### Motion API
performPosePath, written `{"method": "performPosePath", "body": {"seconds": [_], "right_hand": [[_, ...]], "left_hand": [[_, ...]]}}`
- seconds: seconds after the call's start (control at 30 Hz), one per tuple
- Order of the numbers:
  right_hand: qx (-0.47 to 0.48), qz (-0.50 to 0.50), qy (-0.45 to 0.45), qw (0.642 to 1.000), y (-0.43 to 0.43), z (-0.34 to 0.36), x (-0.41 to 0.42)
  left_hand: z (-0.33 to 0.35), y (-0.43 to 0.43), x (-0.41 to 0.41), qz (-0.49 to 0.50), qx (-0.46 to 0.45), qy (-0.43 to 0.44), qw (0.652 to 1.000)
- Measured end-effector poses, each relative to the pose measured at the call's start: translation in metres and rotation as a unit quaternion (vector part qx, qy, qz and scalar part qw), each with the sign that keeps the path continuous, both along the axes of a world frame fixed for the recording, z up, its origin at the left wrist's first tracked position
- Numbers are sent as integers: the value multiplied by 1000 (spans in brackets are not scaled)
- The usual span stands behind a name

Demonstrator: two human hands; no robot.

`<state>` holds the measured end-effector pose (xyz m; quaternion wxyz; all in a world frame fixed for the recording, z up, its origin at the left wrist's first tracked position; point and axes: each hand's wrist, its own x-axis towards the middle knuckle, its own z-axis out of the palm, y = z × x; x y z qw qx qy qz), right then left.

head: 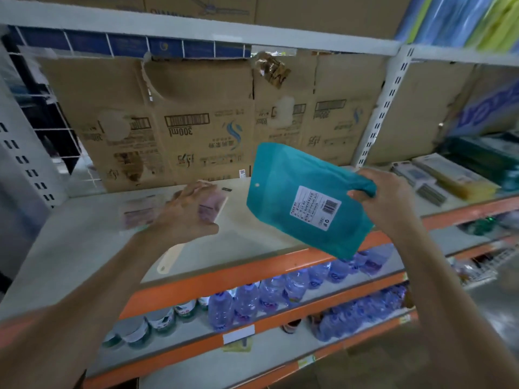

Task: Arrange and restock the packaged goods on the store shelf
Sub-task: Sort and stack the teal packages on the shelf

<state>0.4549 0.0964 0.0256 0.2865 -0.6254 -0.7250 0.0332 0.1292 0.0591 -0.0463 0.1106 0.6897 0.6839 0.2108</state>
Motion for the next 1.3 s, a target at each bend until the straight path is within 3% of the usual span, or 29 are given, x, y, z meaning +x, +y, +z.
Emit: {"method": "performPosePath", "body": {"seconds": [0.27, 0.63, 0.93, 1.3], "right_hand": [[10, -31, -33, 999, 22, -3, 115], [8, -62, -10, 998, 65, -6, 292], [-13, -91, 7, 996, 119, -20, 371], [10, -49, 91, 995, 255, -6, 423]], "left_hand": [[-6, 43, 126, -7, -26, -8, 1000], [-21, 106, 307, -29, -27, -16, 999], [-23, 184, 387, -56, -51, -12, 997], [-34, 308, 435, 15, -94, -55, 994]]}}
